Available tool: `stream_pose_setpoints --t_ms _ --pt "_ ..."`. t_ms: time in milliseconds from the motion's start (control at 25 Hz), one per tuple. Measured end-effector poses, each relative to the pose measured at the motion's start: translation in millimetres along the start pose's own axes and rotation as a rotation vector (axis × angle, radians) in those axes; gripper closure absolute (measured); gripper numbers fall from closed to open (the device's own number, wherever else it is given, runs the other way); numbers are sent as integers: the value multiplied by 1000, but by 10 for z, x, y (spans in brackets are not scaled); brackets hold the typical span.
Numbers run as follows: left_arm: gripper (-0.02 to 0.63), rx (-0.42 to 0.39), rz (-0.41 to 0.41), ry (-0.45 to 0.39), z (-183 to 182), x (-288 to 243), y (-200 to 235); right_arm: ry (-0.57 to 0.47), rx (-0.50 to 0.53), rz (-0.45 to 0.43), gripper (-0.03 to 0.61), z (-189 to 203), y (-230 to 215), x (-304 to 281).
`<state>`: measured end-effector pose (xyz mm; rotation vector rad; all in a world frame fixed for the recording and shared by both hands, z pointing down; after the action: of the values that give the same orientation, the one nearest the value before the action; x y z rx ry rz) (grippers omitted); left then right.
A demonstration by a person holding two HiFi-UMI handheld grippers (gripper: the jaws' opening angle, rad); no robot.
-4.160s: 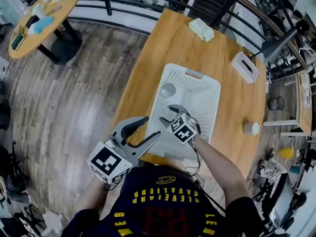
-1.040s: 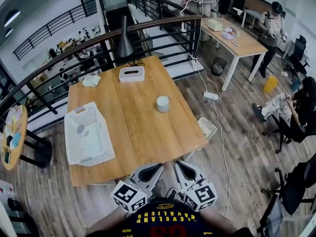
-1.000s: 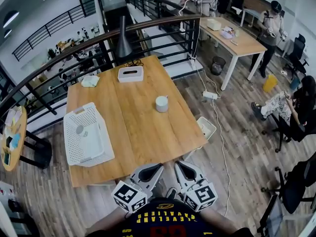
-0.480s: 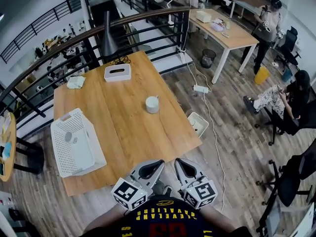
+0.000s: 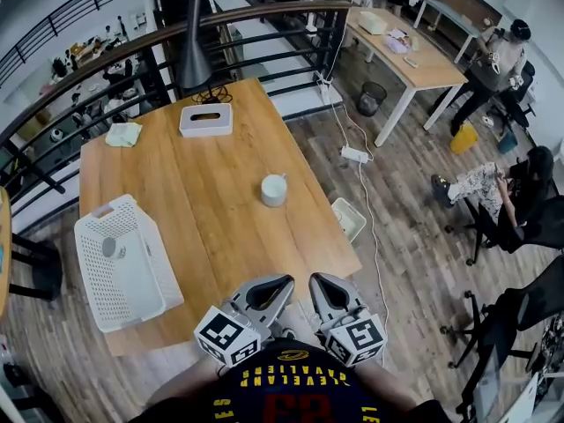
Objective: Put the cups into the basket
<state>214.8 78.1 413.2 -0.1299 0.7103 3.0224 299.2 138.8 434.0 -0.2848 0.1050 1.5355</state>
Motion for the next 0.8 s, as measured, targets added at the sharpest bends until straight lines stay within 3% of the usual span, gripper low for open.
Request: stream_pose_setpoints --t_ms 160,520,800 --pt "598 46 12 -22 2 9 251 36 10 -8 565 0 20 -227" --pt "504 109 -52 -17 84 91 723 109 37 -28 565 -22 -3 -610" --pt "456 105 -139 -14 79 72 1033 175 128 28 563 -57 -654 -985"
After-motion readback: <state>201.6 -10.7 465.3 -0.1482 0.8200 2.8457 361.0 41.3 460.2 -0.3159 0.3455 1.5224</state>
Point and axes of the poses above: the fingertips, and each gripper's own axes: x backward along the fingers, y to its left, z out of its underside, the point moved 4 cm from there along x, backward along the fingers, and after that the axes turned 6 degrees about x, right-handed, at the moved point
